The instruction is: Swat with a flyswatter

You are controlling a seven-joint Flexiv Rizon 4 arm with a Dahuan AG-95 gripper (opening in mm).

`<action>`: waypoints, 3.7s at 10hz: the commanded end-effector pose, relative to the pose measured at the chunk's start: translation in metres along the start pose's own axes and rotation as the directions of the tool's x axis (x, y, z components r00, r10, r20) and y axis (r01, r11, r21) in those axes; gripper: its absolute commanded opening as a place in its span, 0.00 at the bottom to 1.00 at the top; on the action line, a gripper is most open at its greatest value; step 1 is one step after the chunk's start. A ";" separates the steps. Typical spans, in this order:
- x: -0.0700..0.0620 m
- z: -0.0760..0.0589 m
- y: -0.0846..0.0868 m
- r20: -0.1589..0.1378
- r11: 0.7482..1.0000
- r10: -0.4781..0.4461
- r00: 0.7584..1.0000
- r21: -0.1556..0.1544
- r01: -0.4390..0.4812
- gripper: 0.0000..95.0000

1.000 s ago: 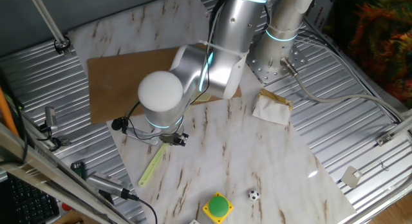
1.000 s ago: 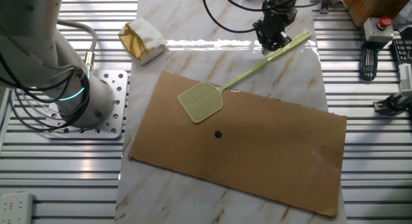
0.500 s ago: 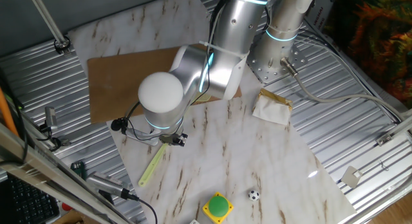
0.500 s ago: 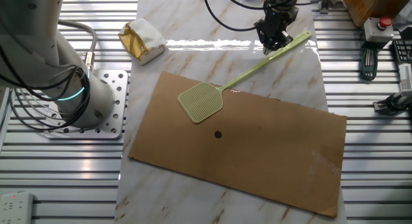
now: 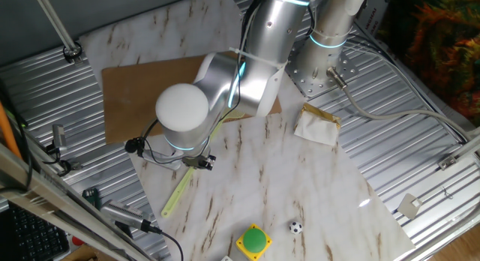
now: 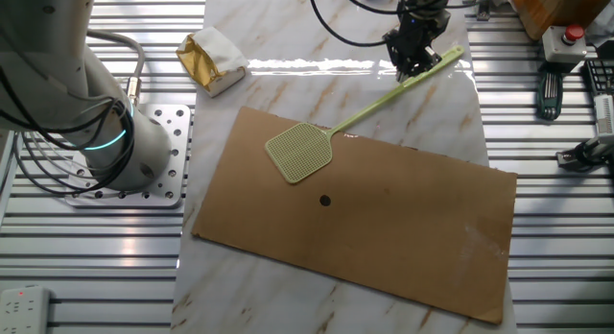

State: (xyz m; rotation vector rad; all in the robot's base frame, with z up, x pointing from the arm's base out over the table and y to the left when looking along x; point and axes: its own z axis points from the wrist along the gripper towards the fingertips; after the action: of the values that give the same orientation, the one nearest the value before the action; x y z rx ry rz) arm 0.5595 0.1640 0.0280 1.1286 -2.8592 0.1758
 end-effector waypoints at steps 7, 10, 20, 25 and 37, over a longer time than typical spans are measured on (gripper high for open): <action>0.002 0.000 -0.004 0.014 0.999 -0.032 0.999 -0.012 0.032 0.60; 0.002 0.000 -0.004 0.020 1.000 -0.030 0.999 -0.008 0.030 0.60; 0.001 0.018 -0.001 0.042 1.000 -0.022 0.999 0.010 0.021 0.40; 0.001 0.019 -0.001 0.039 1.000 0.010 0.999 0.009 -0.011 0.00; 0.015 -0.046 -0.017 0.041 0.987 0.163 0.986 -0.001 -0.163 0.00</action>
State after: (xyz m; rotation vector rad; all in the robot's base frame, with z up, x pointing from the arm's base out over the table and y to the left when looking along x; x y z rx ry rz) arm 0.5604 0.1514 0.0705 0.9544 -2.9625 0.1627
